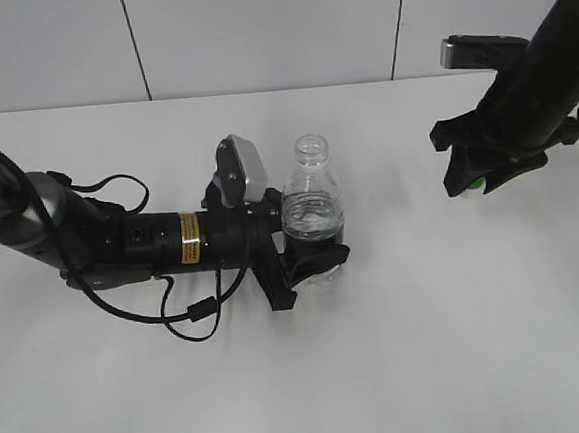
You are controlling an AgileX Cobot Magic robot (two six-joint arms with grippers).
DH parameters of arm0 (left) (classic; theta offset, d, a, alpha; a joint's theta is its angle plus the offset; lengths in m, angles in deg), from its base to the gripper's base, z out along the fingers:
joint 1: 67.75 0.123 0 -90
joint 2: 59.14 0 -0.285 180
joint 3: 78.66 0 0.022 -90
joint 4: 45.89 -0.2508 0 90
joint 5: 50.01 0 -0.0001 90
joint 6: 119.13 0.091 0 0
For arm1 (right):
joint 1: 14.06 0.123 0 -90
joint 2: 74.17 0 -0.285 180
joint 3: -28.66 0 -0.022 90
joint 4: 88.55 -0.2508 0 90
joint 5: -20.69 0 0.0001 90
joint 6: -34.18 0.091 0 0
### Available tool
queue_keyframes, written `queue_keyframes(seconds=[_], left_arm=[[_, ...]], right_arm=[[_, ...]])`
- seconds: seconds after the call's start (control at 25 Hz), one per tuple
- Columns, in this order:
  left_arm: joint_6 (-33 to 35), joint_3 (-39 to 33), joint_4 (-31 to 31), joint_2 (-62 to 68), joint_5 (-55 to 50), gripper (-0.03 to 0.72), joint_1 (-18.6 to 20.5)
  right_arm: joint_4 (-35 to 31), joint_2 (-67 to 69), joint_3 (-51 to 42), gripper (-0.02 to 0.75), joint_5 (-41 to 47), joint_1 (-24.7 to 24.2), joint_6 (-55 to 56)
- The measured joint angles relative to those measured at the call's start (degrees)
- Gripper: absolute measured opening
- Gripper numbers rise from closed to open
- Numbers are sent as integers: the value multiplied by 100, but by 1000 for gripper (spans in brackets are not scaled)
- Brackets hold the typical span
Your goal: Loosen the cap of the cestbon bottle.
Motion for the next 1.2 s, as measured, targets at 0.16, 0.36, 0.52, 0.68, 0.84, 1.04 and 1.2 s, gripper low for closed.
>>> queue_keyframes(seconds=[0.16,0.36,0.52,0.68,0.84,1.04,1.2], left_arm=[[261,0,371,0,-36,403,0],[453,0,670,0,-48,403,0],[470,0,683,0,-52,403,0],[477,0,685,0,-55,403,0],[477,0,689,0,-55,403,0],[477,0,691,0,-59,403,0],[477,0,686,0,-59,403,0]], right_arm=[[-144,69,-221,290,-316,0,98],[-184,357,-241,290,-557,0,110],[-194,573,-241,290,-732,0,102],[-218,659,-253,290,-821,0,-9],[-218,667,-259,290,-884,0,-34],[-230,667,-259,305,-906,0,-192],[-304,667,-259,421,-912,0,-318]])
